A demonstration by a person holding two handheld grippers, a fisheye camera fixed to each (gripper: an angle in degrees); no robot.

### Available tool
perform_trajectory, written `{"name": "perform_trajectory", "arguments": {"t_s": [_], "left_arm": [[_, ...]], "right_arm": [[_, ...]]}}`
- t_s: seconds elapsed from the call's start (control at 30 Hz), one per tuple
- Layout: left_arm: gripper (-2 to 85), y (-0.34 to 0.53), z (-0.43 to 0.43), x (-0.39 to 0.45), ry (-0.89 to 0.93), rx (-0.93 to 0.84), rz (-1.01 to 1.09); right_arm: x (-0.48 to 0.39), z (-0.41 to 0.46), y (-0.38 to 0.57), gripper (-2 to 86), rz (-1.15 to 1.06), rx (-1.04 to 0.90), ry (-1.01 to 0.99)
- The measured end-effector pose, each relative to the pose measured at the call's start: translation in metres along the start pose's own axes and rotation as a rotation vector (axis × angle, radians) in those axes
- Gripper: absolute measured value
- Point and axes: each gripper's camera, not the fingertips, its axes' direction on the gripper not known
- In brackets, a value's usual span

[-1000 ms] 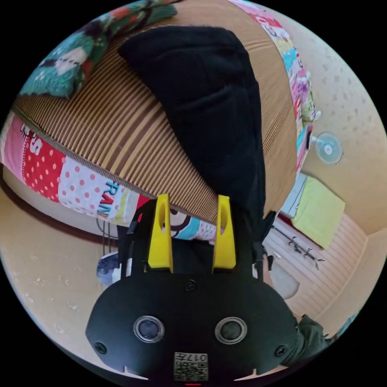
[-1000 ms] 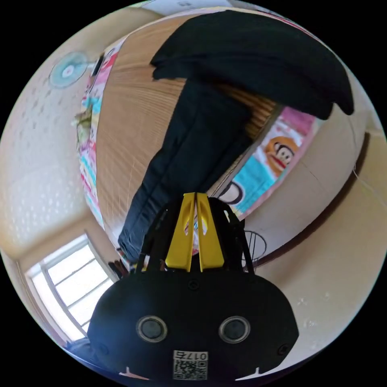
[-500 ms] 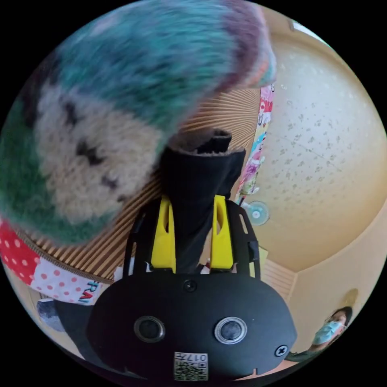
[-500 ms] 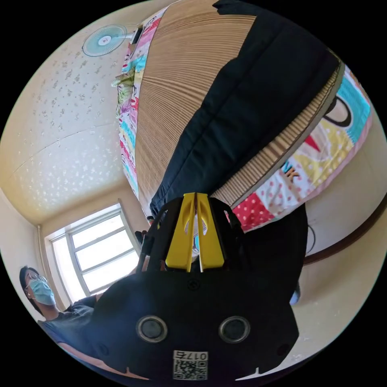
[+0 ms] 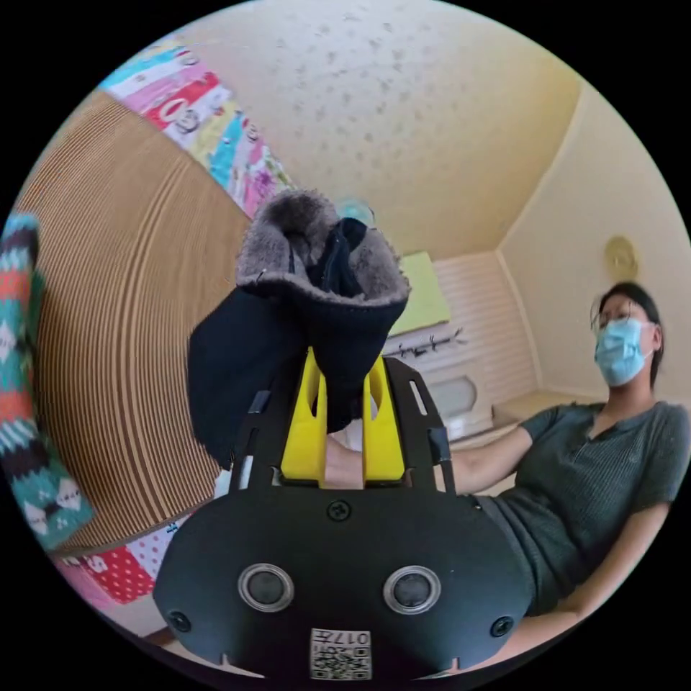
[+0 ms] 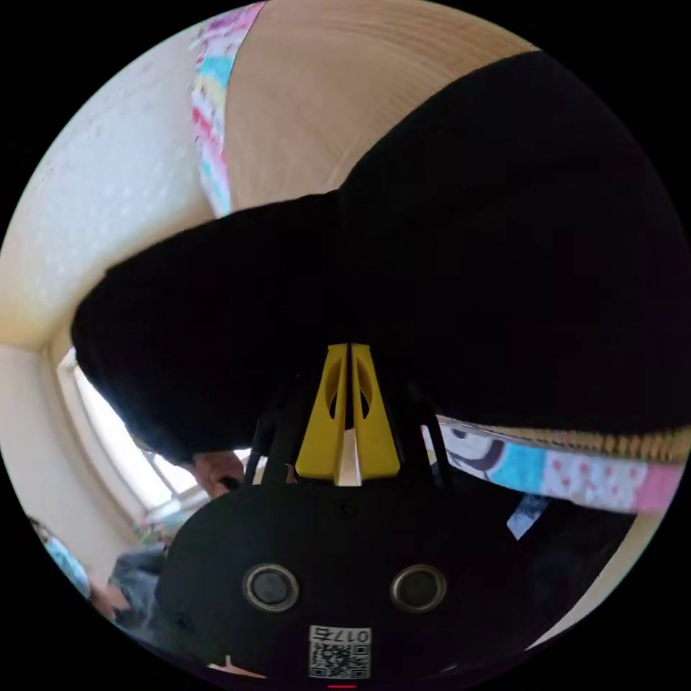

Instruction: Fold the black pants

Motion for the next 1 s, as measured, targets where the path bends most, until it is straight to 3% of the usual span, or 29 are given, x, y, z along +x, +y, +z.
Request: {"name": "perform_trajectory", "arguments": {"t_s": [0.07,0.17,0.27,0.33,0.4,0.43,0.53,0.67,0.87,1.0], "left_arm": [[8.2,-0.005,0.03,0.026,-0.044,-0.091,0.06],[10.4,0.002,0.097,0.051,-0.167,-0.213,0.123],[12.4,0.024,0.181,0.047,-0.246,-0.467,0.163],[11.2,0.038,0.216,0.037,-0.189,-0.611,0.167],[11.0,0.049,0.223,0.024,-0.197,-0.595,0.124],[11.1,0.05,0.222,0.02,-0.215,-0.585,0.109],[12.7,0.047,0.202,-0.002,-0.365,-0.52,0.042],[14.7,0.035,0.16,-0.037,-0.574,-0.415,-0.054],[16.1,0.027,0.125,-0.083,-0.618,-0.385,-0.199],[19.5,0.026,0.119,-0.113,-0.532,-0.419,-0.294]], "right_arm": [[-0.008,0.007,-0.005,0.4,-0.093,-0.073,-0.083],[0.003,-0.023,0.007,0.4,-0.138,-0.031,-0.118],[0.058,-0.082,0.033,0.5,0.007,0.09,-0.049],[0.102,-0.125,0.059,0.6,0.172,0.179,0.013],[0.157,-0.177,0.105,0.8,0.442,0.278,0.081],[0.167,-0.188,0.116,0.9,0.46,0.304,0.063],[0.192,-0.225,0.162,1.9,0.465,0.457,-0.06],[0.186,-0.23,0.173,9.1,0.277,0.55,-0.196],[0.146,-0.177,0.094,19.3,0.124,0.387,-0.089],[0.125,-0.149,0.042,16.8,0.22,0.261,0.151]]}}
